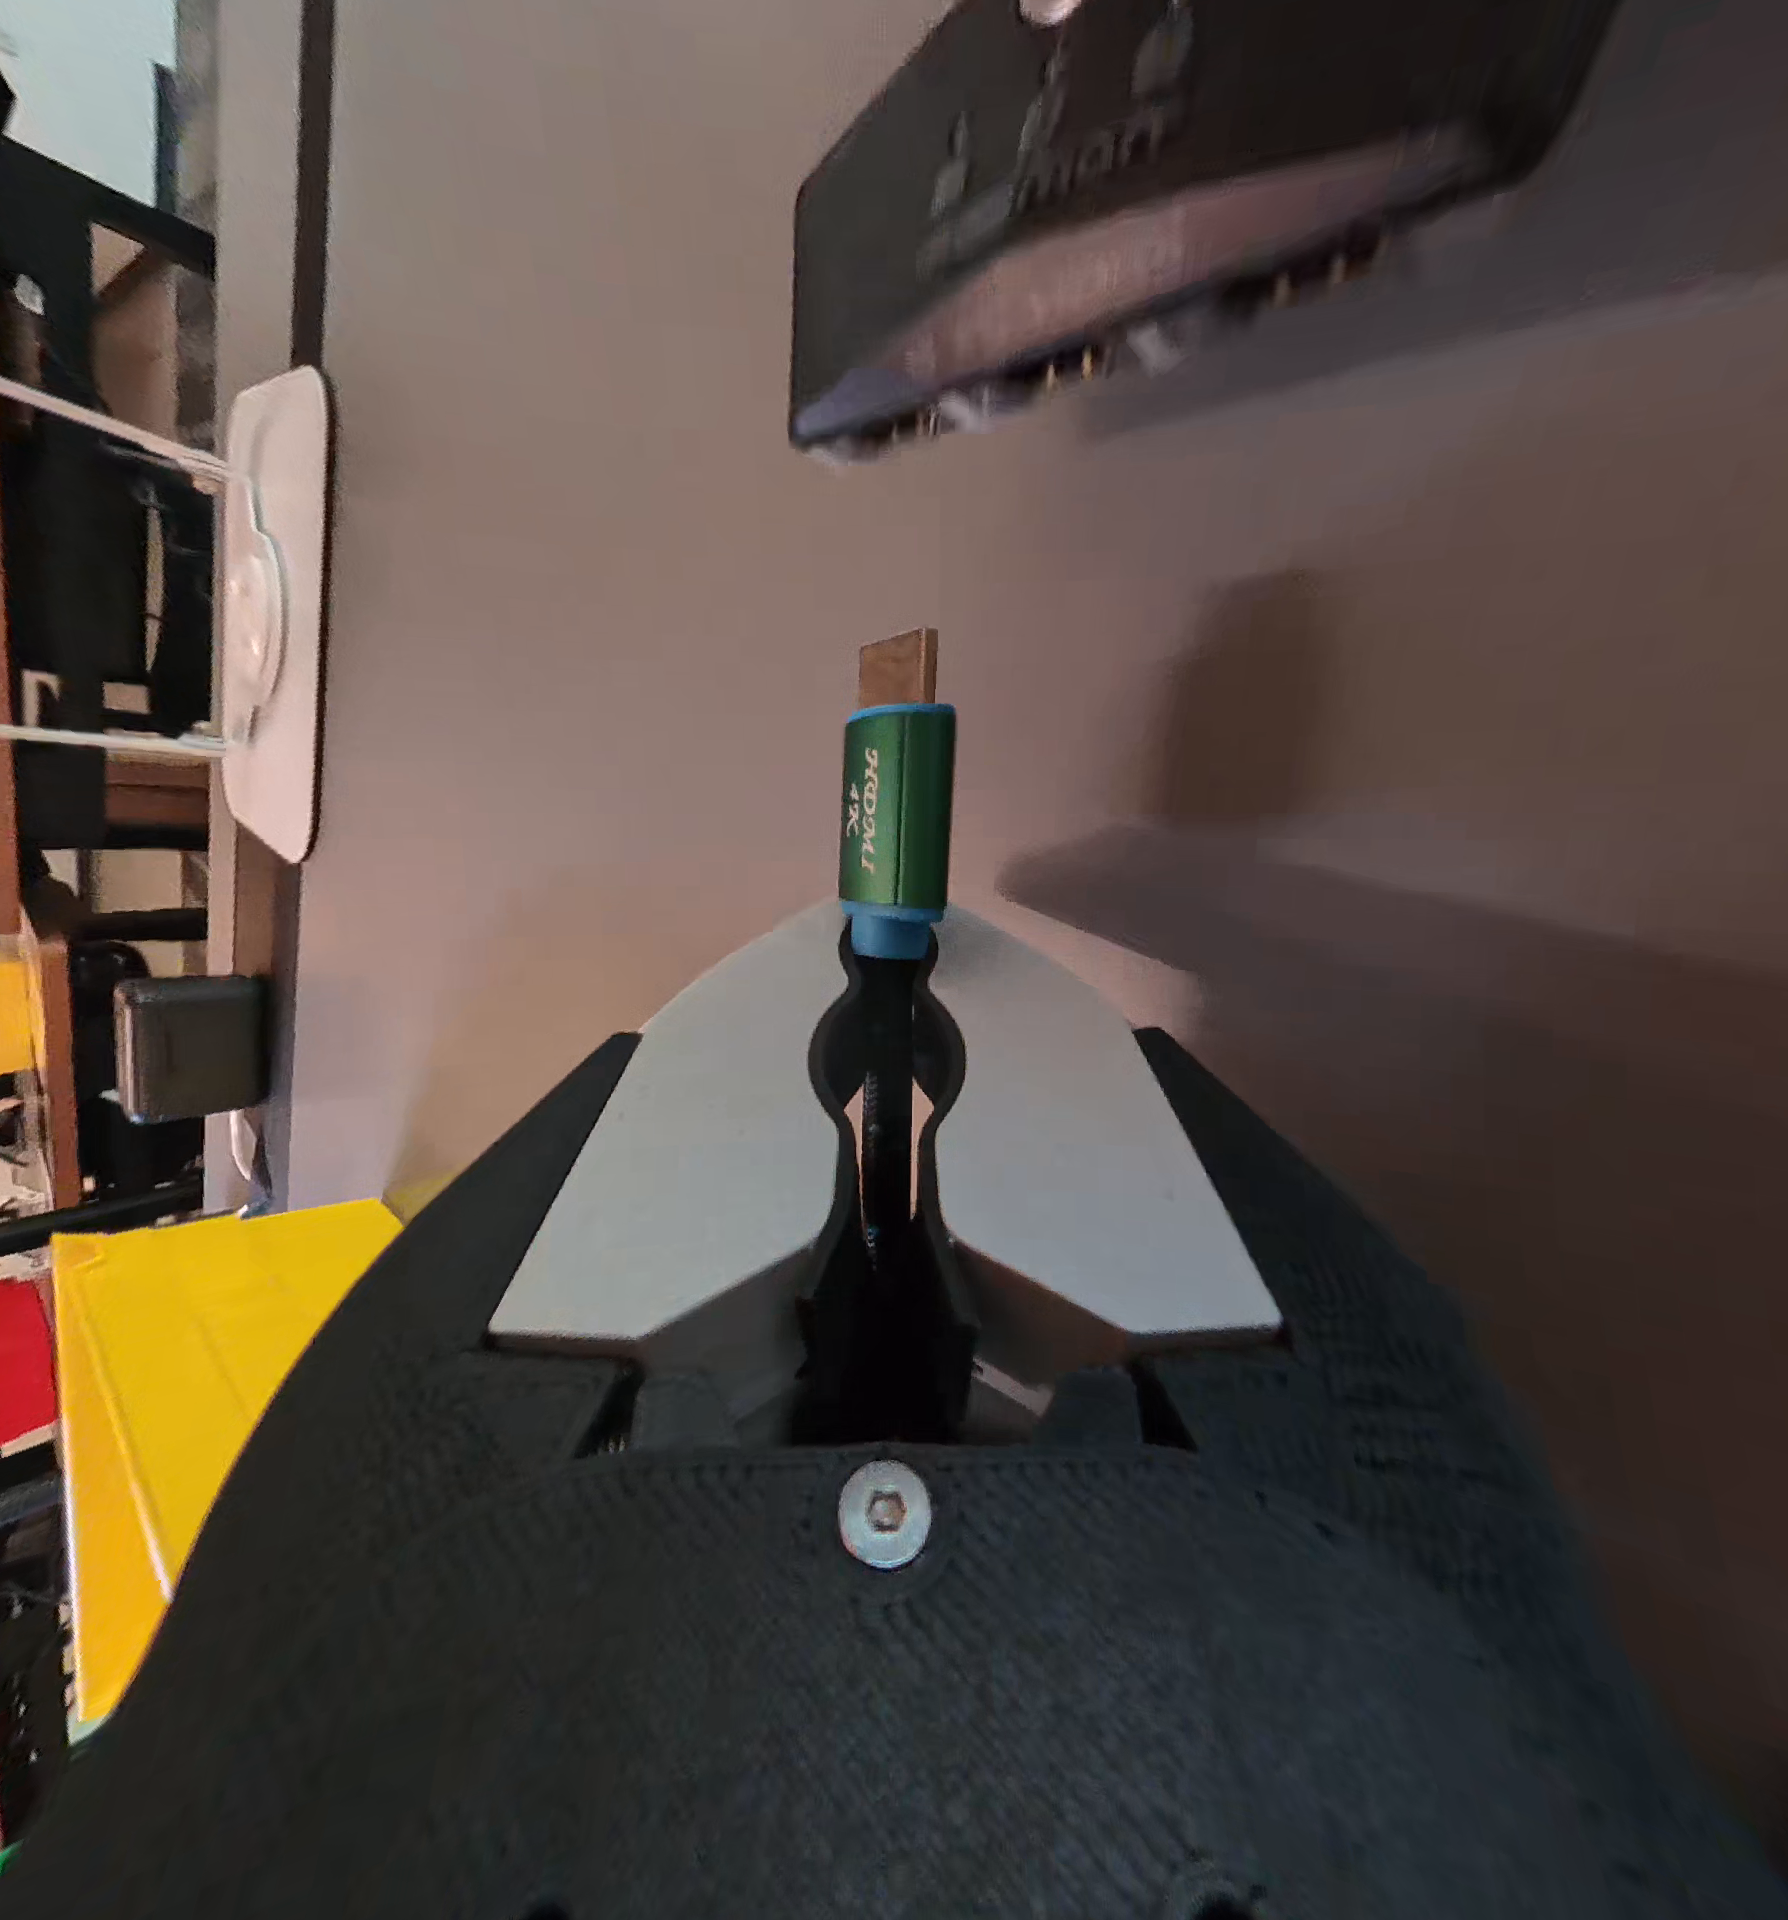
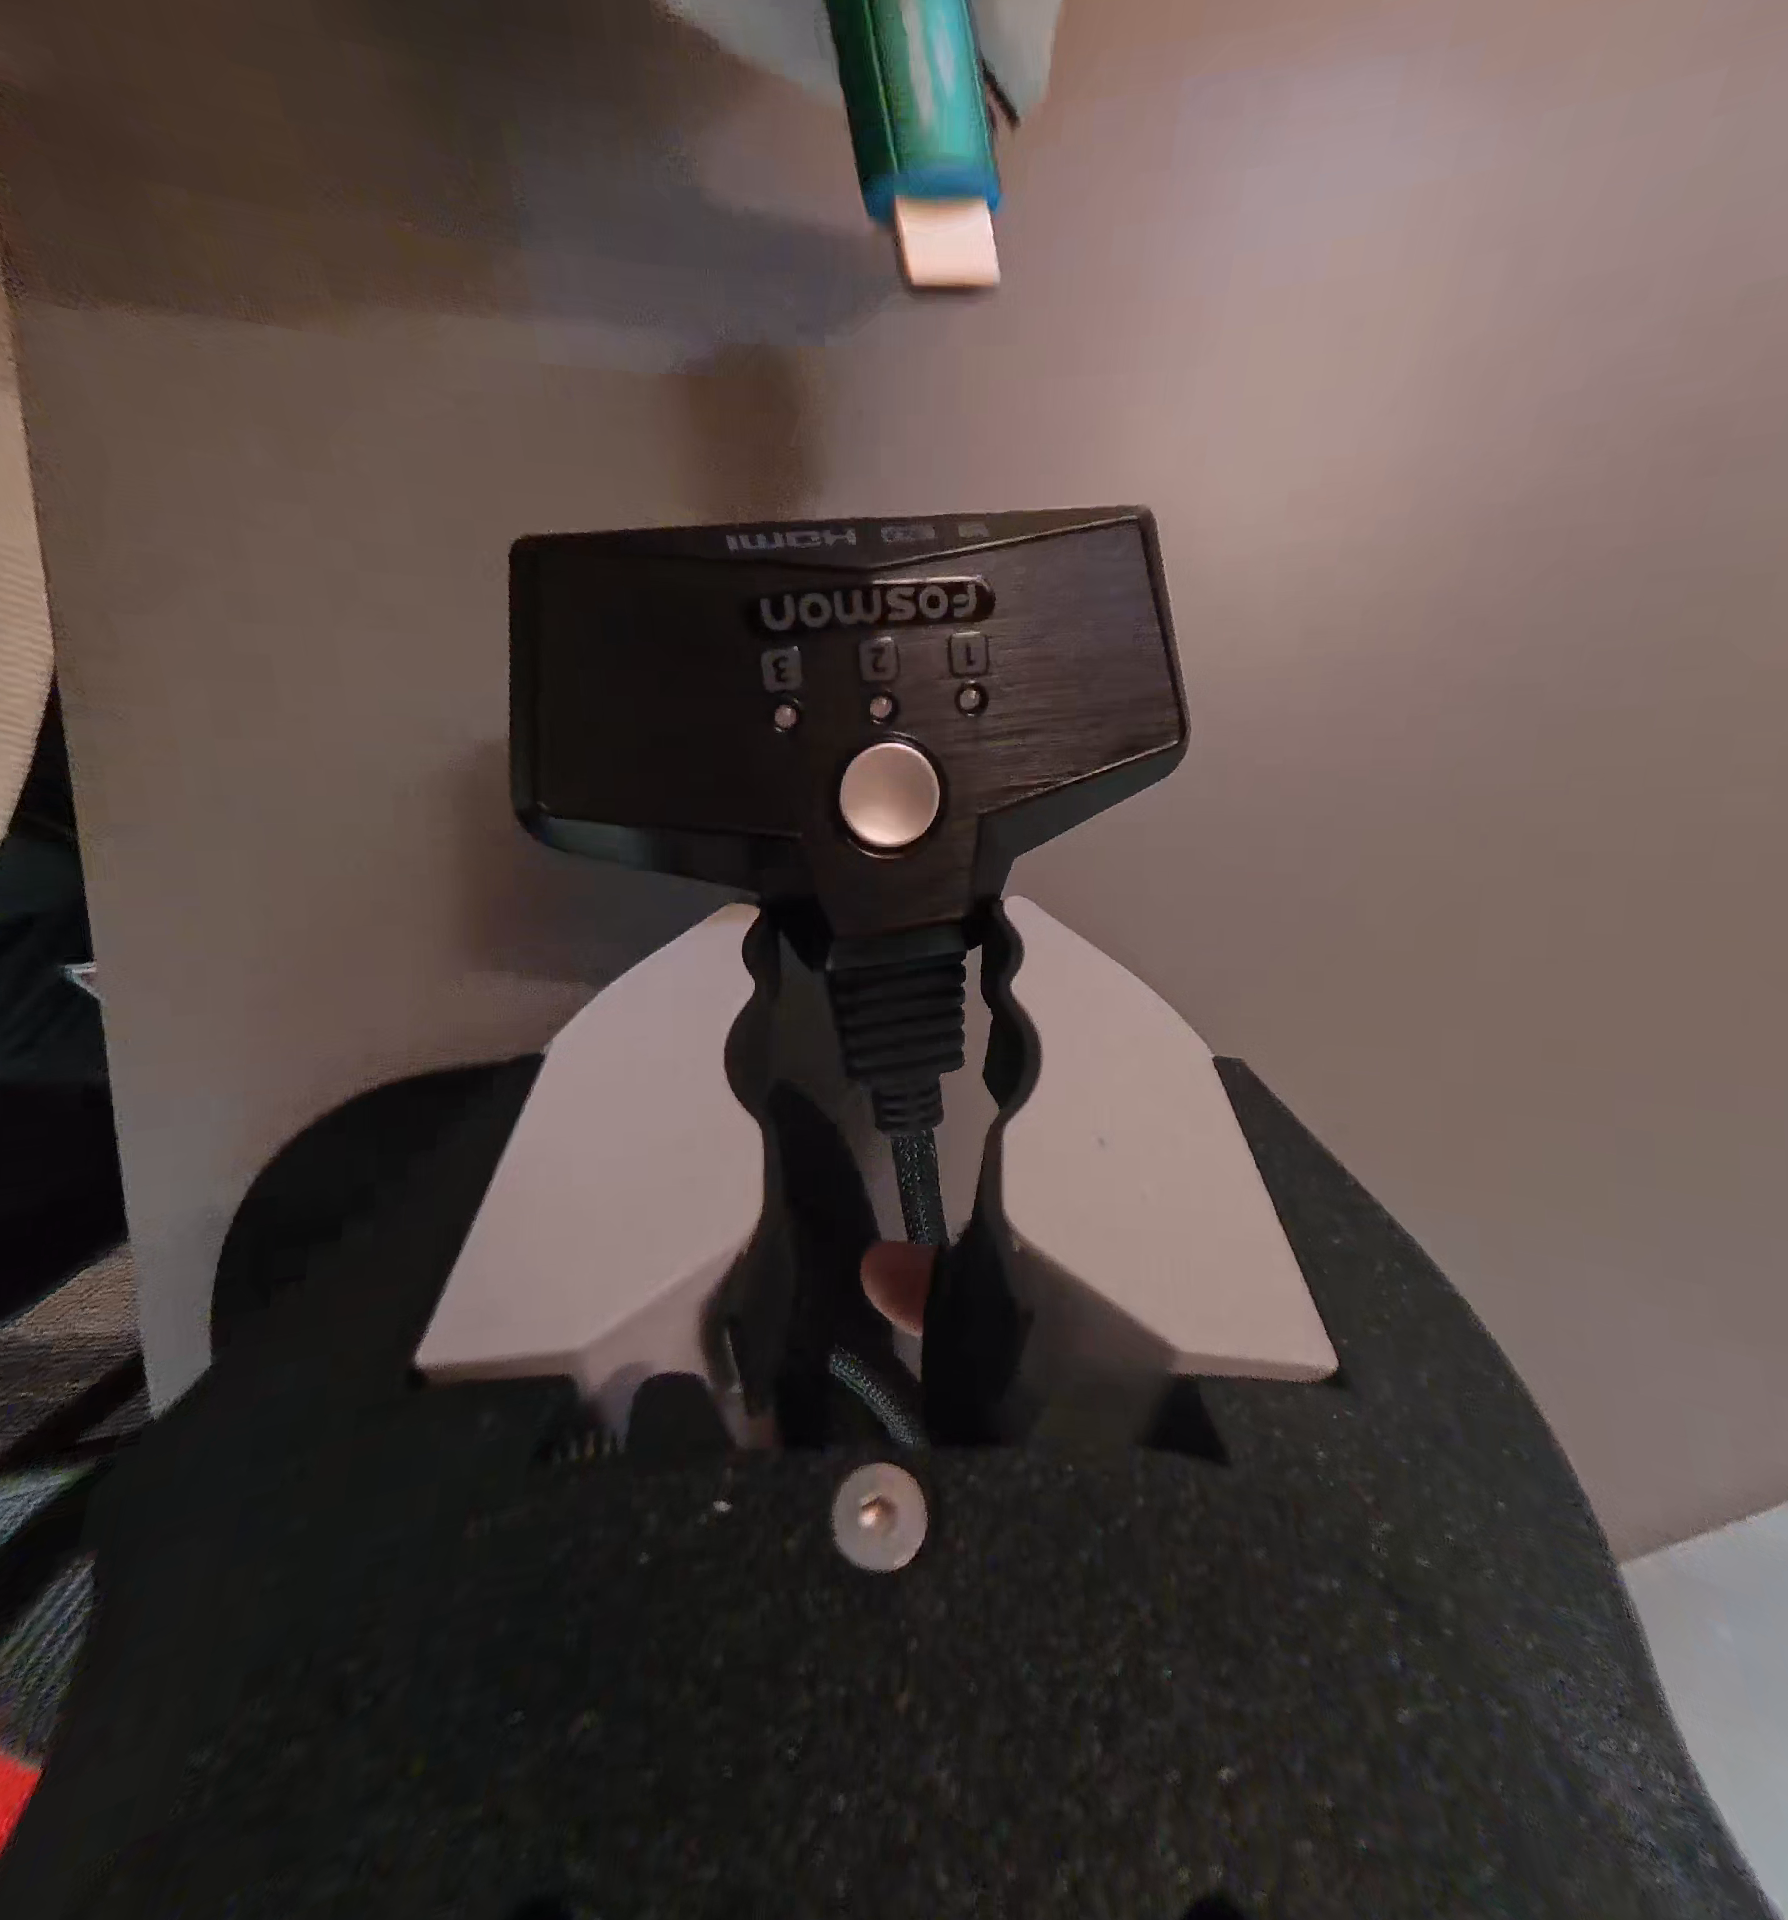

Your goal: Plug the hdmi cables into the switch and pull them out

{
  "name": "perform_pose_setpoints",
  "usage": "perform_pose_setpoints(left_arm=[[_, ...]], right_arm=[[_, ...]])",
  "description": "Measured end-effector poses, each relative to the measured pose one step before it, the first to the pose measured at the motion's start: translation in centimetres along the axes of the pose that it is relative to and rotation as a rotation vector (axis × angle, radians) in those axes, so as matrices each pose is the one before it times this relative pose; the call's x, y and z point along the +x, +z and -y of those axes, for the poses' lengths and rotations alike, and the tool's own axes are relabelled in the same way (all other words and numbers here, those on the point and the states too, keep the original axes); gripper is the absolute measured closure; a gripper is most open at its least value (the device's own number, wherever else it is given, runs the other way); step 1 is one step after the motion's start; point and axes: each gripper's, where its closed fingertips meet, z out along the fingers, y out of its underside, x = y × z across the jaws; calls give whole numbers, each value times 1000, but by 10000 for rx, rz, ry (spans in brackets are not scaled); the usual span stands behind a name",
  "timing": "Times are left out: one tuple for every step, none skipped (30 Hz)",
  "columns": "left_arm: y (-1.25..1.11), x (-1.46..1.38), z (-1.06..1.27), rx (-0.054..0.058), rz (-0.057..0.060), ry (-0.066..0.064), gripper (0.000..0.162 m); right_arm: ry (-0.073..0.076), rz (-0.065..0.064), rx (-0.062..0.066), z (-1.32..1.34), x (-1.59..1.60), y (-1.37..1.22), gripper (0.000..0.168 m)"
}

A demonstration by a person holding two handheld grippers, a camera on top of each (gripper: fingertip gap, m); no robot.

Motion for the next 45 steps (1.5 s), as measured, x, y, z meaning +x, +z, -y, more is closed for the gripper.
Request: perform_pose_setpoints(left_arm=[[116,-58,176,0,48,73,159],[77,-157,166,-23,163,154,159],[41,-173,96,-69,224,218,159],[45,-193,59,-90,289,278,159],[46,-157,-31,-130,297,322,159],[85,-58,-87,-146,250,374,159],[114,49,-185,-180,158,323,159],[118,101,-224,-178,90,291,159],[128,162,-183,-126,17,232,159],[126,146,-133,-79,-3,131,159],[80,131,-4,19,-43,30,159],[6,139,144,101,-98,-51,160],[-46,14,193,117,-61,-101,160],[-41,-116,102,38,27,-50,159],[-3,-120,29,-28,57,10,159],[70,-61,-37,-77,59,40,159],[96,-33,-69,-84,93,93,159],[91,37,-13,-34,76,101,159],[76,94,-19,-26,33,65,160],[51,103,-2,-1,17,51,160],[51,105,-15,-3,11,21,160],[66,78,-35,-11,20,20,160],[87,93,-72,-43,17,48,160],[108,100,-105,-56,21,48,160],[50,-99,-32,-15,152,40,160],[4,-21,42,57,68,-13,160],[-5,2,88,98,21,-115,160],[-2,-7,52,92,35,-90,160],[0,-8,47,65,64,-19,160],[-12,-17,41,31,92,23,160],[-14,-40,34,16,105,41,160],[-19,-86,61,41,140,43,159],[-35,-140,45,38,179,35,159],[-48,-206,47,55,230,47,159],[-77,-246,59,72,239,29,160],[-96,-338,110,120,279,19,160],[-92,-343,113,124,249,-7,160],[-83,-308,108,94,197,-26,160],[-32,-231,61,25,132,-20,160],[11,-100,26,-19,44,11,160],[53,32,37,-46,0,95,160],[46,2,25,-85,69,201,160],[35,-12,-3,-136,106,276,160],[51,-10,-39,-123,88,243,160],[61,120,-47,-85,-70,51,160]], right_arm=[[-274,-56,61,472,-207,273,130],[-163,65,98,470,-349,252,130],[-3,89,81,383,-305,263,130],[-17,102,-10,175,-258,222,130],[-72,33,13,123,-103,169,131],[-1,38,56,80,-19,81,131],[94,67,56,-3,40,16,131],[68,27,13,-112,125,4,130],[31,-12,0,-122,158,3,130],[32,32,19,-56,68,22,130],[65,49,30,-9,4,54,131],[23,-7,3,-22,33,83,130],[-4,8,-20,-38,-23,102,131],[-10,6,2,-10,-49,92,131],[2,25,10,13,-61,95,131],[-8,17,61,68,-46,57,131],[36,6,44,20,4,38,131],[34,19,35,-28,10,60,131],[24,36,53,-35,-39,75,131],[13,34,46,-50,-51,87,131],[11,25,57,-34,-35,62,131],[17,22,66,-18,-25,48,131],[45,13,82,-7,6,44,131],[59,-5,122,34,43,9,131],[76,34,133,32,25,-39,131],[72,25,150,78,34,-53,131],[25,37,132,47,-7,-42,131],[-32,5,110,15,-1,-19,131],[0,28,93,16,-17,-3,131],[55,65,68,-4,-51,1,131],[-22,43,49,-28,-30,21,131],[-78,16,16,-42,-17,14,131],[-104,-3,60,20,20,-38,131],[-44,39,143,84,10,-93,131],[25,125,234,127,-44,-134,131],[24,117,285,142,-11,-162,131],[-3,97,311,170,0,-193,131],[-41,55,255,130,5,-156,131],[-50,-23,185,123,76,-99,131],[-10,-93,96,53,141,-42,131],[18,-138,3,-49,210,21,131],[42,-130,-45,-105,189,64,131],[30,-54,-76,-121,77,78,131],[-52,-47,-72,-83,28,50,131],[-57,-28,-91,-87,-11,52,131]])
